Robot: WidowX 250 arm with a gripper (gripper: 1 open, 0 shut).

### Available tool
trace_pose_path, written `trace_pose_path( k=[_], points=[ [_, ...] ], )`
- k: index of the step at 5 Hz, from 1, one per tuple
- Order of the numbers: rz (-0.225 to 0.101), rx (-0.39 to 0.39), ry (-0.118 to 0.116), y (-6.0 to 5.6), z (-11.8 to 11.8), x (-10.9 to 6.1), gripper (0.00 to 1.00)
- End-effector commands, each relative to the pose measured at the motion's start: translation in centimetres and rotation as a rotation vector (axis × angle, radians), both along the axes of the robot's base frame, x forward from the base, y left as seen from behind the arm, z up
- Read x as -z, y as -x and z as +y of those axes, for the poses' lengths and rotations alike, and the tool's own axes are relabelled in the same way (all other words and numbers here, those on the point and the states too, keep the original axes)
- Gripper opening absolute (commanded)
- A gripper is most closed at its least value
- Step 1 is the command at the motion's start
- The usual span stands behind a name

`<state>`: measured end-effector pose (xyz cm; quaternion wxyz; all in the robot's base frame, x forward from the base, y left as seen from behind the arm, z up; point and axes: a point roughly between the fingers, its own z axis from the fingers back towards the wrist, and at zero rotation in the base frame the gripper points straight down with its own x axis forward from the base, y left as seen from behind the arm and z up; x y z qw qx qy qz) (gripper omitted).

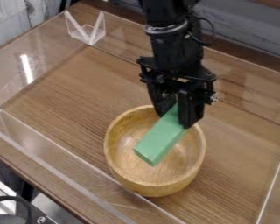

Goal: Put the green block in the brown bowl

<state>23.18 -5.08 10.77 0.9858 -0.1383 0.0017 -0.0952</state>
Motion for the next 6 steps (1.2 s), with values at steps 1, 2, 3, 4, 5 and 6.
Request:
trace_pose_path(
  k=[1,2,3,4,5,6],
  points=[
    [-0.060,-0.010,-0.002,-0.3,0.4,-1.1,0.00],
    [-0.062,-0.018,-0.003,-0.3,0.6,-1.0,0.00],
    [-0.063,-0.025,-0.003,-0.2,0.9,-0.9,0.00],
    [-0.063,-0.030,-0.003,-0.2,1.1,-0.7,0.00],
    [-0.062,-0.036,-0.003,-0.3,1.3,-0.5,0.00],
    [-0.060,-0.041,-0.004,-0.3,1.4,-0.2,0.00]
  ],
)
